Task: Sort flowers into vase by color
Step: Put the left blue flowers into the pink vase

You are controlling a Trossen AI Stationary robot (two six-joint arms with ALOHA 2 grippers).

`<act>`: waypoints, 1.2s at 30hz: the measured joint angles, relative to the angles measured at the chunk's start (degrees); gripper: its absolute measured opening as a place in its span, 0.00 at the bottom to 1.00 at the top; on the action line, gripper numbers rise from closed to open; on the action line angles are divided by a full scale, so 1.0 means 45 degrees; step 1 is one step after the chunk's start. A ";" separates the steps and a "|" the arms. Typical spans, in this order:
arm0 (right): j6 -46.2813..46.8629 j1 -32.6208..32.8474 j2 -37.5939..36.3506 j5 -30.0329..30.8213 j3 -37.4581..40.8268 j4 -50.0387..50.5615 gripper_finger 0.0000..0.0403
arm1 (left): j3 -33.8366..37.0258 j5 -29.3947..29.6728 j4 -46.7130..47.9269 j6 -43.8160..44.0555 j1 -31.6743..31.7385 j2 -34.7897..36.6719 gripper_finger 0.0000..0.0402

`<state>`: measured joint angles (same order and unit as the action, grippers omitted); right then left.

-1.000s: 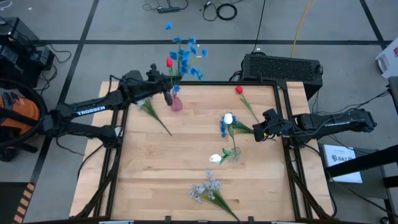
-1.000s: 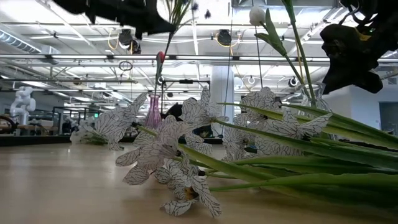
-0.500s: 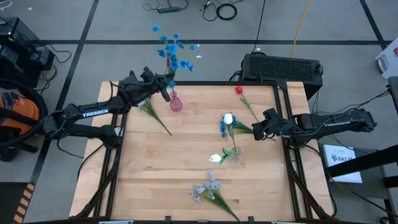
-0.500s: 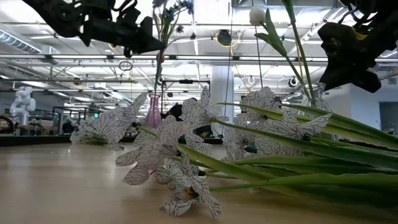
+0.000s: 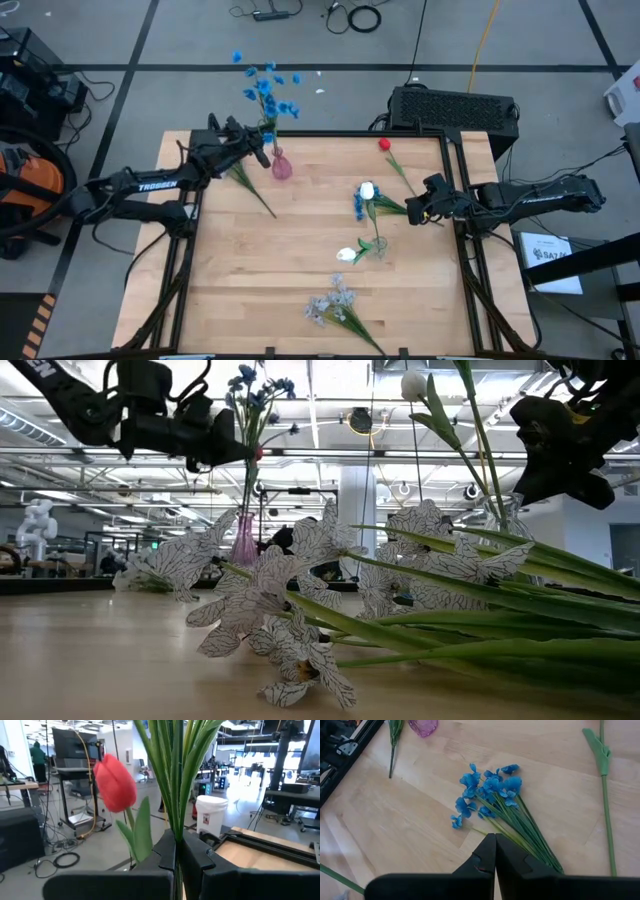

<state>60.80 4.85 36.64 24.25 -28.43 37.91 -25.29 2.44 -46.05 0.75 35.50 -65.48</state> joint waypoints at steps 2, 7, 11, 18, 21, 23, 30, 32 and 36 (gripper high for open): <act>0.0009 0.0002 0.0000 0.0000 0.0002 0.0005 0.00 | 0.0197 0.0000 -0.0534 0.0010 0.0023 -0.0251 0.02; 0.0014 -0.0002 -0.0003 -0.0002 0.0002 0.0002 0.00 | 0.0366 0.0000 -0.1250 -0.0005 0.0025 -0.1097 0.02; 0.0265 -0.0002 -0.0005 0.0000 0.0002 0.0005 0.00 | 0.0366 0.0000 -0.1406 0.0044 0.0025 -0.1859 0.05; 0.0349 0.0003 -0.0005 -0.0005 -0.0003 0.0010 0.00 | 0.0366 -0.0136 -0.1351 0.0626 0.0025 -0.2508 0.09; 0.0349 0.0003 -0.0003 -0.0005 -0.0003 0.0010 0.00 | 0.0366 -0.0328 -0.1376 0.0665 0.0025 -0.2505 0.10; 0.0349 0.0002 -0.0002 -0.0005 -0.0003 0.0010 0.00 | 0.0366 -0.0577 -0.1319 0.0661 0.0025 -0.2505 0.10; 0.0350 0.0003 -0.0002 0.0093 -0.0003 0.0008 0.00 | 0.0366 -0.1287 -0.1007 0.0651 0.0025 -0.2505 0.10; 0.0379 -0.0002 -0.0005 0.0283 -0.0003 0.0010 0.00 | 0.0366 -0.1382 -0.0916 0.0651 0.0025 -0.2505 0.10; 0.0397 -0.0065 -0.0005 0.0303 -0.0003 0.0010 0.00 | 0.0366 -0.1524 -0.0866 0.0657 0.0025 -0.2500 0.10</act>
<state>62.59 4.56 36.62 25.61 -28.45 37.95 -23.64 -4.42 -49.95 3.71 35.62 -76.73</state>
